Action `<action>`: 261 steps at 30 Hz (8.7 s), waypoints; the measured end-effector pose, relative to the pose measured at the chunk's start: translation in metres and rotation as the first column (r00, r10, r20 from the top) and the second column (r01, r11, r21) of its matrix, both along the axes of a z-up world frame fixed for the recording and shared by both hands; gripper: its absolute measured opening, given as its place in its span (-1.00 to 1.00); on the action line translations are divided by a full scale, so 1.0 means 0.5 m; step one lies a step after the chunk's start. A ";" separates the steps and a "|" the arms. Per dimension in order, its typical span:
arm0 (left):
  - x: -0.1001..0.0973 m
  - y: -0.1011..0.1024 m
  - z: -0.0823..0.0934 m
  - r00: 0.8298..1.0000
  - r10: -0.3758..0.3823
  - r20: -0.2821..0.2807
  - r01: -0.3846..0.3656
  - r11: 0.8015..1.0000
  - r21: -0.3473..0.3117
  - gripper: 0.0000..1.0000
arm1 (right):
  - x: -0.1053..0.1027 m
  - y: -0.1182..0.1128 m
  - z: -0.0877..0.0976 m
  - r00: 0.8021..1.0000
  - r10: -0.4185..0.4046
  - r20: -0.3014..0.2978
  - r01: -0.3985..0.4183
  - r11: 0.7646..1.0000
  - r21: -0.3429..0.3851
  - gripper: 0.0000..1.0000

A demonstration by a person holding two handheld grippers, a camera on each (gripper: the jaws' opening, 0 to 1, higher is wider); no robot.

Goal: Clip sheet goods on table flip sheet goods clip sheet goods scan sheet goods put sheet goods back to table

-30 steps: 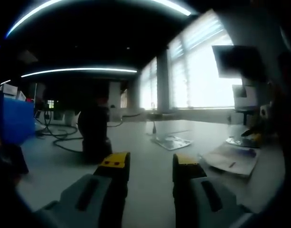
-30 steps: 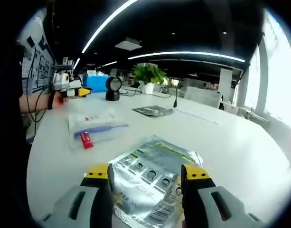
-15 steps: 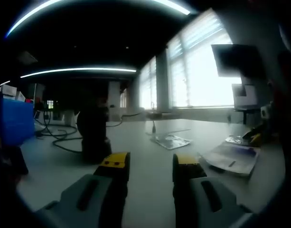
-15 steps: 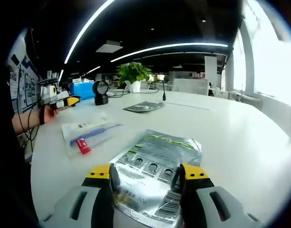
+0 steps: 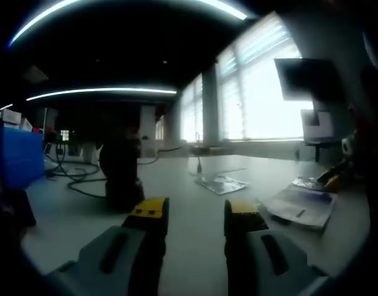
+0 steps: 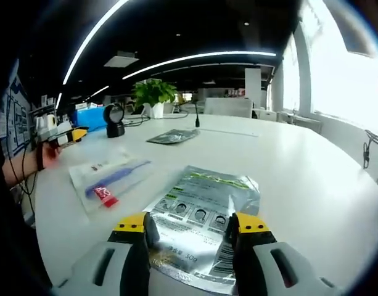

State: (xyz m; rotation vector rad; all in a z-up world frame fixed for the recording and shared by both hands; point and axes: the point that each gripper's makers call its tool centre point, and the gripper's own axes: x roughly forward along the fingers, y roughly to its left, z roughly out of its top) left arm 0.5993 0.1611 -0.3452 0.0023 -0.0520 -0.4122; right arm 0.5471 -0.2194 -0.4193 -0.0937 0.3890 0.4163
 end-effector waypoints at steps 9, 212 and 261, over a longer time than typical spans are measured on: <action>0.002 0.002 -0.004 1.000 0.008 -0.009 -0.007 1.000 0.009 -0.43 | -0.009 0.013 0.005 1.000 -0.025 0.003 0.025 1.000 0.001 -0.05; -0.004 -0.003 0.000 1.000 -0.006 0.013 0.005 1.000 0.024 -0.45 | 0.096 -0.030 0.310 0.960 0.081 0.267 -0.083 0.997 -0.003 -1.00; -0.001 -0.006 -0.008 1.000 -0.003 0.009 0.002 0.999 0.055 -0.45 | 0.168 0.101 0.428 0.901 0.180 0.396 -0.180 0.983 -0.035 -1.00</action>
